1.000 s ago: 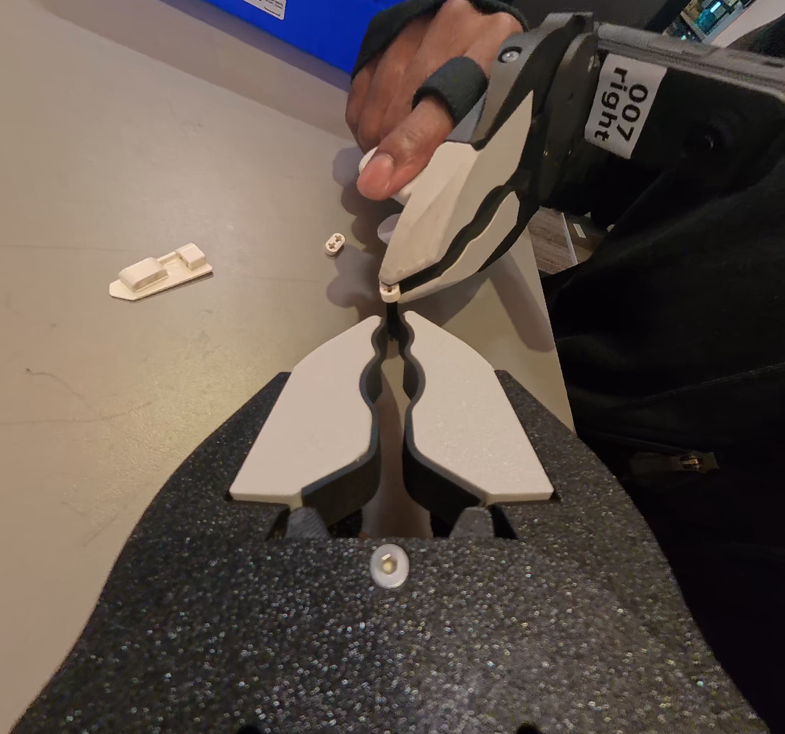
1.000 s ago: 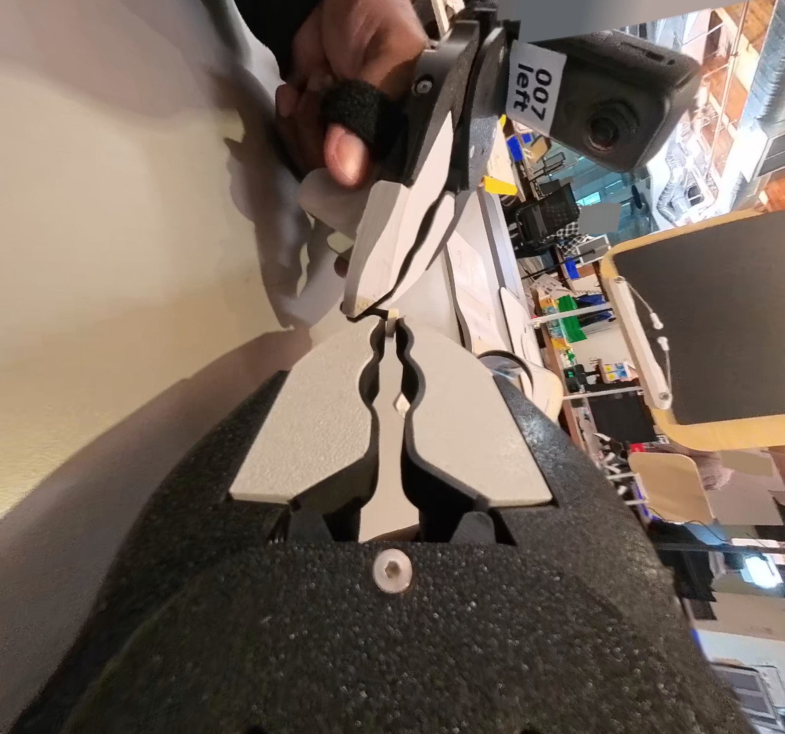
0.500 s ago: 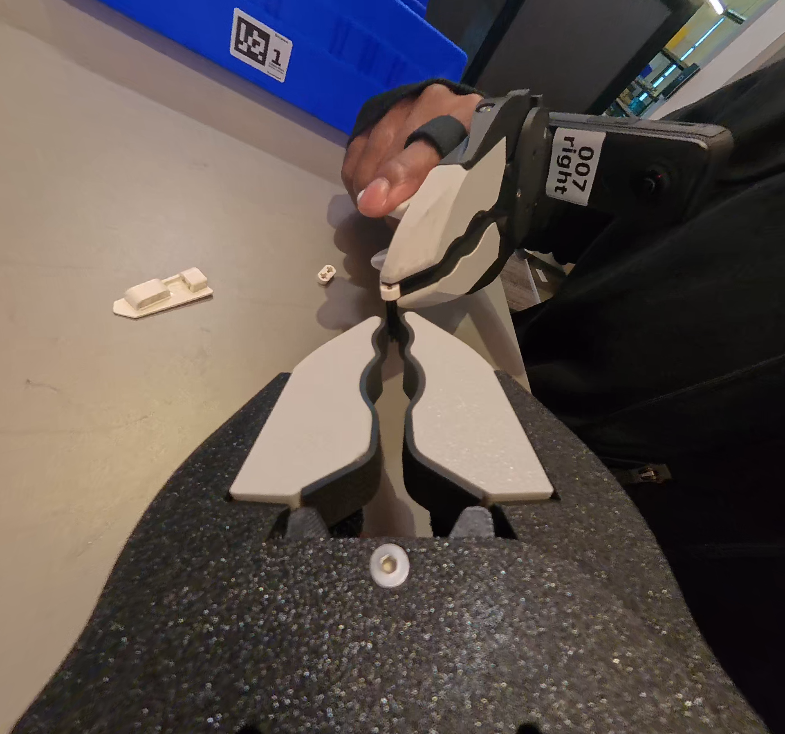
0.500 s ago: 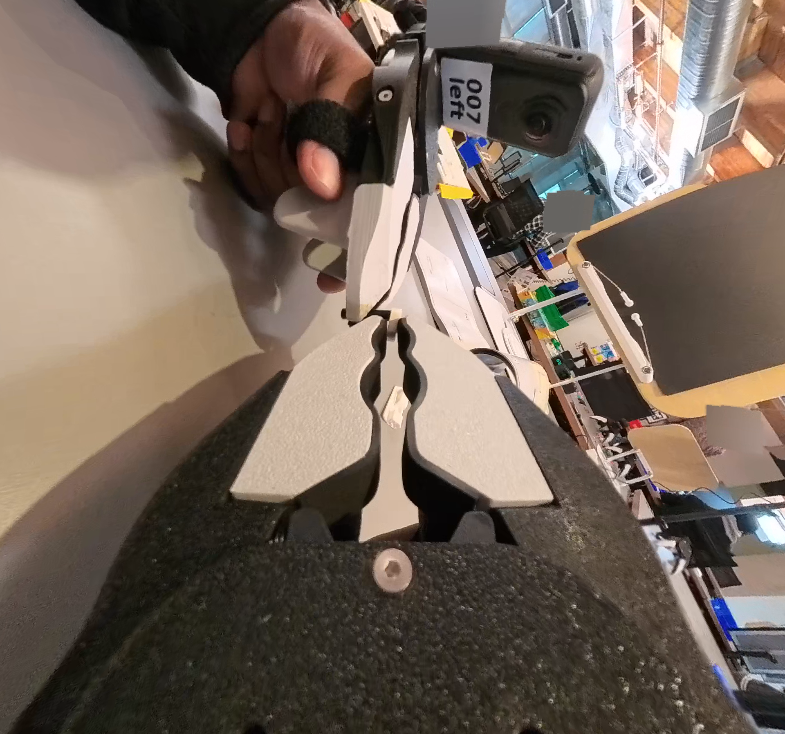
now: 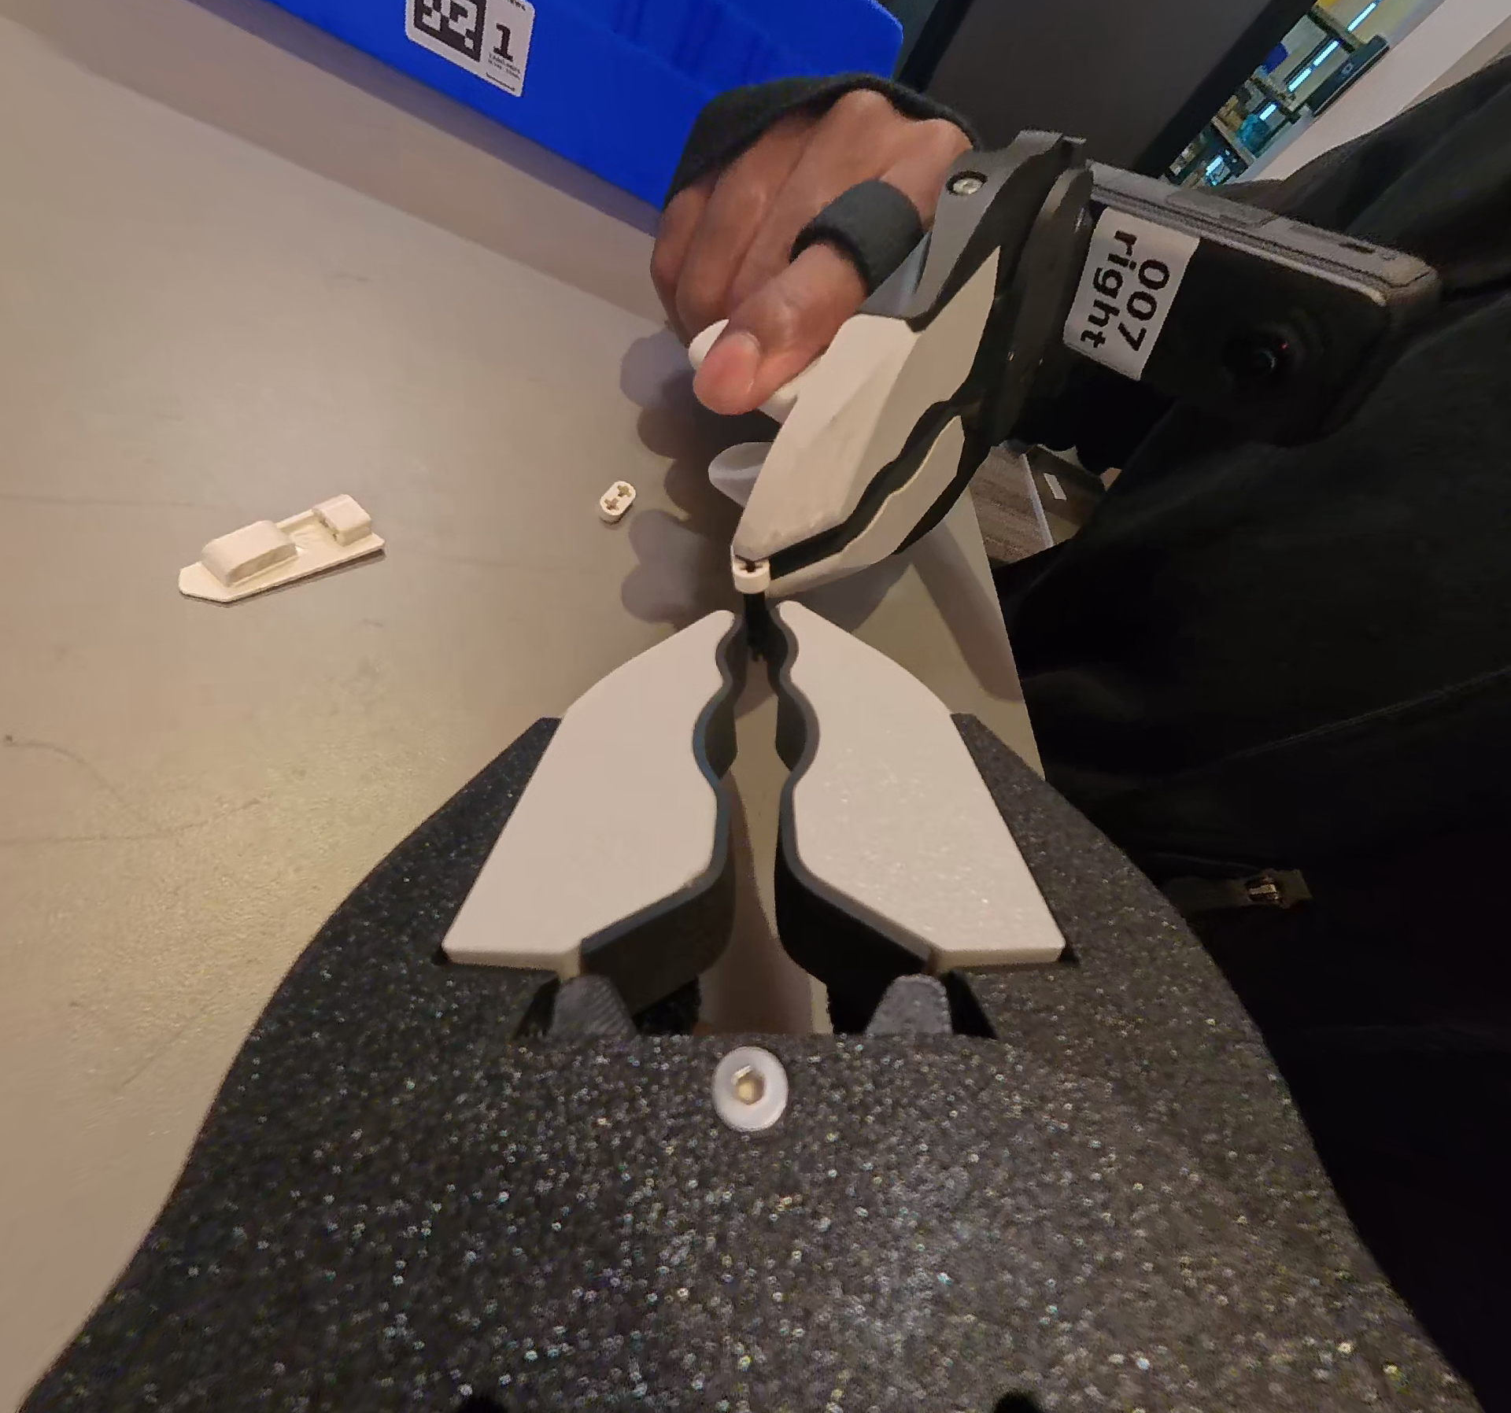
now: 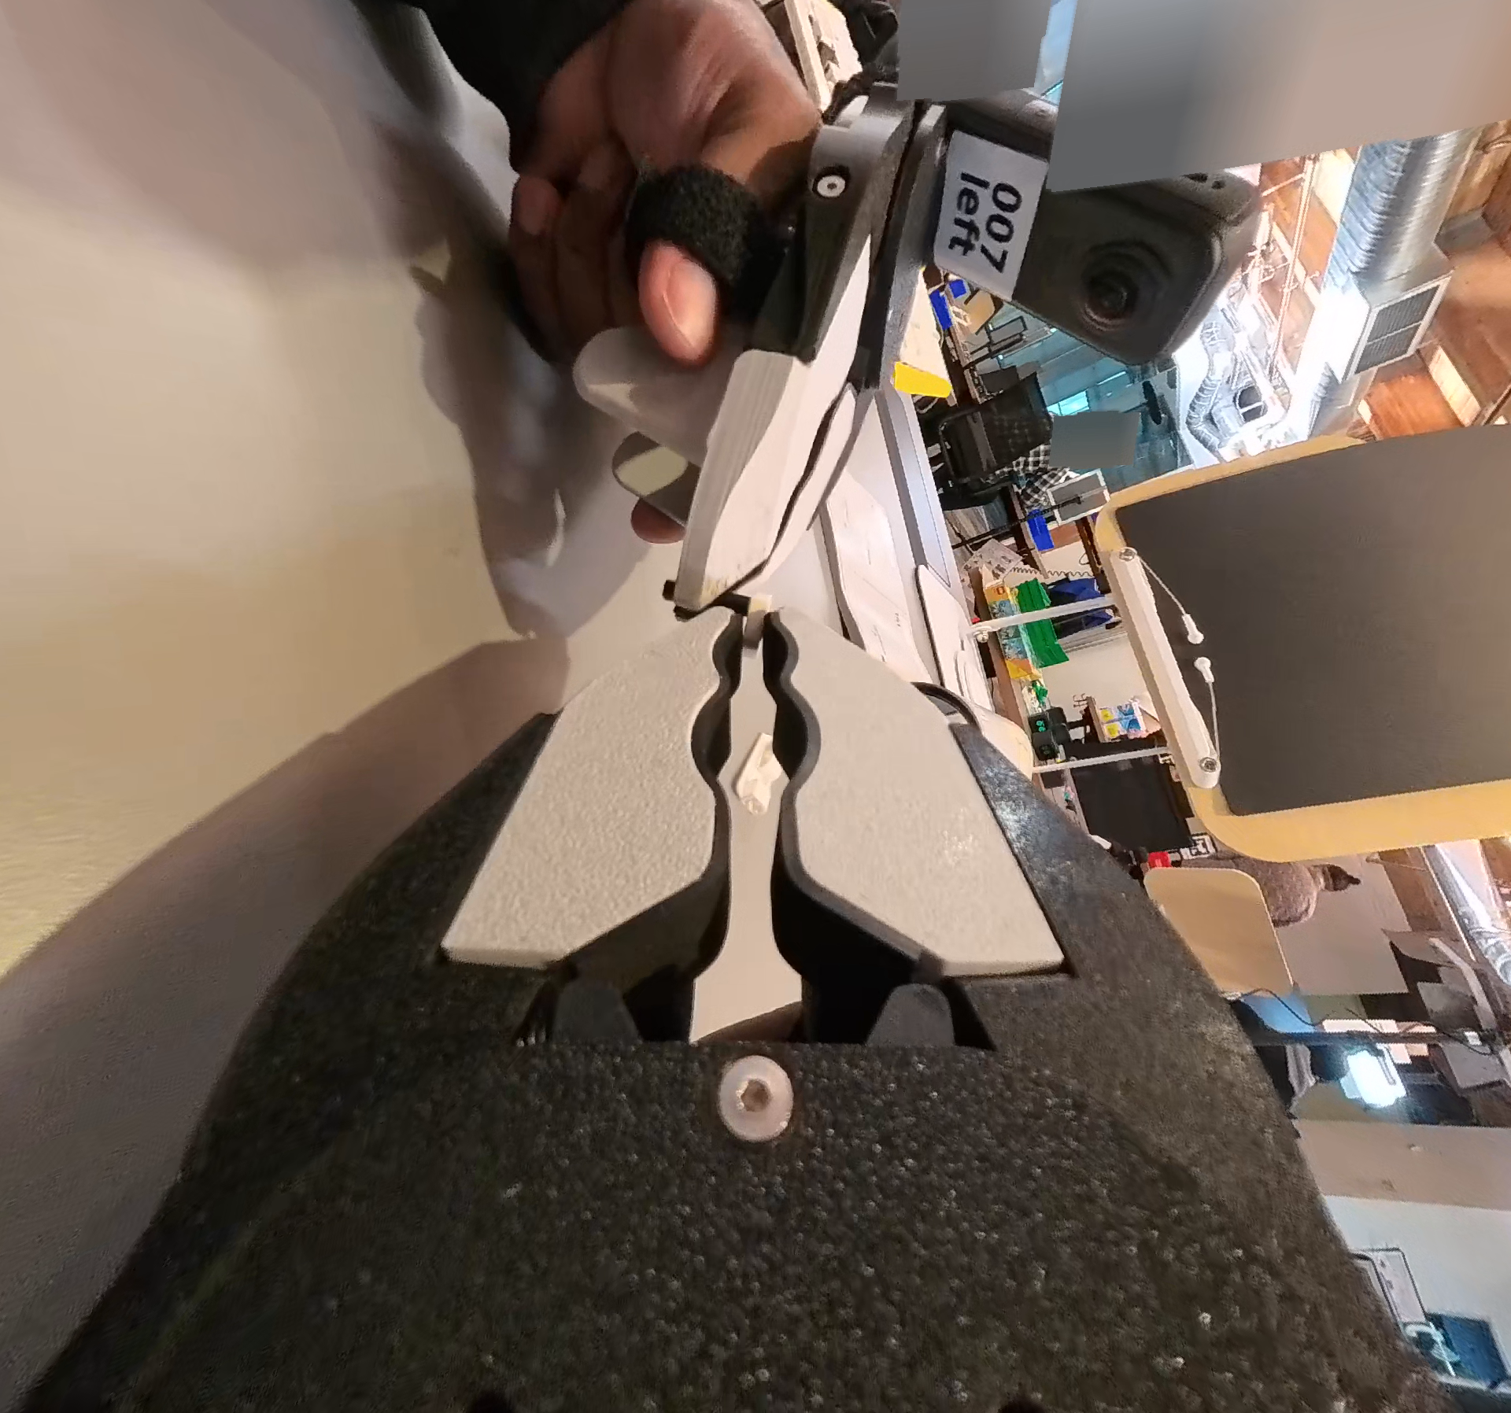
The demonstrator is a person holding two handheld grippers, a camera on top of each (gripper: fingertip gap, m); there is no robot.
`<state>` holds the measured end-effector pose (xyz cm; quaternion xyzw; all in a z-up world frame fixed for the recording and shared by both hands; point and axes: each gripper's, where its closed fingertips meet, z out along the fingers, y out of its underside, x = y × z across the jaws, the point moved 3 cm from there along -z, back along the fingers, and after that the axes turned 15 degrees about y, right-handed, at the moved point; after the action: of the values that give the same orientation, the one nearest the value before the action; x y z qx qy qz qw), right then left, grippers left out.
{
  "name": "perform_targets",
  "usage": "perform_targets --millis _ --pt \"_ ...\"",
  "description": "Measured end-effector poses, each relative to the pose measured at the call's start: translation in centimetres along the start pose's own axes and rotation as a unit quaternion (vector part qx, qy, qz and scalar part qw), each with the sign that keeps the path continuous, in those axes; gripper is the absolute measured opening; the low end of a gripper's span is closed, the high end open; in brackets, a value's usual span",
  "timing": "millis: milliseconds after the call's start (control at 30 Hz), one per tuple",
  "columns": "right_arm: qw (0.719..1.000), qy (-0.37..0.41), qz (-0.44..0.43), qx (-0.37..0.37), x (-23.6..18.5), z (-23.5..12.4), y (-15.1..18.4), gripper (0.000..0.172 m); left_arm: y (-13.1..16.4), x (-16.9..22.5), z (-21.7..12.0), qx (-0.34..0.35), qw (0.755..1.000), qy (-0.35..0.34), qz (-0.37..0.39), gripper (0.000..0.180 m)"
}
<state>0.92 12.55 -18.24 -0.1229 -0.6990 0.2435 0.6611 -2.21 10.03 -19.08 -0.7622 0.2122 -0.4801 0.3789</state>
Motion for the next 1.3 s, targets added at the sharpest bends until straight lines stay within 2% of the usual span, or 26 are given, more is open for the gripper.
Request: perform_targets --millis 733,1300 --pt "1.0 -0.019 -0.011 0.002 -0.5 0.1 0.1 0.005 0.4 -0.3 0.4 -0.019 1.0 -0.02 0.004 0.003" --pt "0.993 -0.037 -0.114 -0.005 -1.1 -0.1 0.4 0.005 0.9 -0.6 0.7 -0.045 0.998 -0.036 0.0 0.003"
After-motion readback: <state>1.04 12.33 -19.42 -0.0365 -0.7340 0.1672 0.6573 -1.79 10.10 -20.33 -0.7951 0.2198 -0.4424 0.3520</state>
